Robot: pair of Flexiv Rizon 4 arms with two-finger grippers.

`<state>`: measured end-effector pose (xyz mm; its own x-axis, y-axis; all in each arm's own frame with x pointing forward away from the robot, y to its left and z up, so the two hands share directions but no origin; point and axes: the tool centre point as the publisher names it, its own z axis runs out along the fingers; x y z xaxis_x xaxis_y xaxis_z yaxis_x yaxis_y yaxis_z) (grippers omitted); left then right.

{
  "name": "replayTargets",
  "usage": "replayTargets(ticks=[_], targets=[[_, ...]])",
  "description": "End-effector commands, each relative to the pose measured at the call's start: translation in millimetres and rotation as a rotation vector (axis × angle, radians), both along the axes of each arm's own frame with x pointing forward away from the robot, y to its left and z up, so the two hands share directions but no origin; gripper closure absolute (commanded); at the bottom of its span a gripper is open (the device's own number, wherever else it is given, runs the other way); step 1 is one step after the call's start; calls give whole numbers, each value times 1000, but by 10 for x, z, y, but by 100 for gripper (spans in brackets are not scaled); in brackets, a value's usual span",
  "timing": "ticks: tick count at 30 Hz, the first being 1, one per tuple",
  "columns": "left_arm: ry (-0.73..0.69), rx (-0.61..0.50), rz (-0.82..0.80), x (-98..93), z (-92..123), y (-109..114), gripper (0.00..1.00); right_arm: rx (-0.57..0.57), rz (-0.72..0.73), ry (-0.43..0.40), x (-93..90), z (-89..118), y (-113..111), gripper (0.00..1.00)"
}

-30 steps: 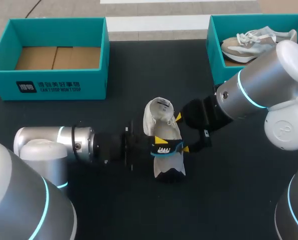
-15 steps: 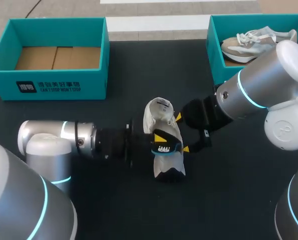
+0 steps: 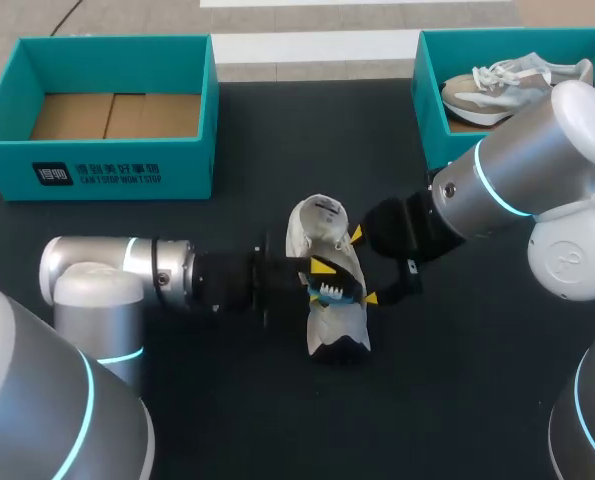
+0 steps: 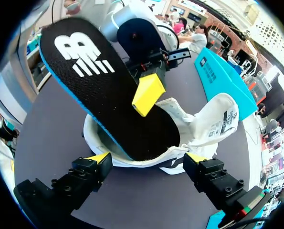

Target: Take the shoe out of the shoebox, open the shoe tongue, remove and reinsert the insole, then place the shoe into the shoebox

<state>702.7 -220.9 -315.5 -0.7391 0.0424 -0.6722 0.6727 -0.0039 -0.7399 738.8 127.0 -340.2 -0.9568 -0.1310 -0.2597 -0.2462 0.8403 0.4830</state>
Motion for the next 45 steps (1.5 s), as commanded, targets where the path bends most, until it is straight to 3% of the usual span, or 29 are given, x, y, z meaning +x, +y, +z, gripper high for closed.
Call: replayTargets(ticks=[1,5,8,17,23,28,29,30,33,41,44,45], targets=[[-8,1,20,-154,102,95,85,-2,-2,-2,-10,-6,13,0],[-7,-5,30,-209,119,98,89,-2,-2,-2,-10,-6,13,0],[-1,0,32,-234,66,73,100,-2,-2,-2,-10,-6,13,0],[-45,38,30,-91,-200,-87,100,-2,-2,-2,-10,-6,13,0],[-55,57,57,118,-296,-51,100,-2,-2,-2,-10,-6,13,0],[-56,64,79,174,-306,-17,100,-2,-2,-2,-10,-6,13,0],[-55,63,80,155,-290,-13,97,-2,-2,-2,-10,-6,13,0],[-54,56,78,128,-264,-10,75,-2,-2,-2,-10,-6,13,0],[-60,45,70,60,-199,3,64,-2,-2,-2,-10,-6,13,0],[-90,24,57,-98,-36,65,64,-2,-2,-2,-10,-6,13,0],[-94,22,56,-139,-4,75,67,-2,-2,-2,-10,-6,13,0],[-95,21,57,-155,2,76,72,-2,-2,-2,-10,-6,13,0]])
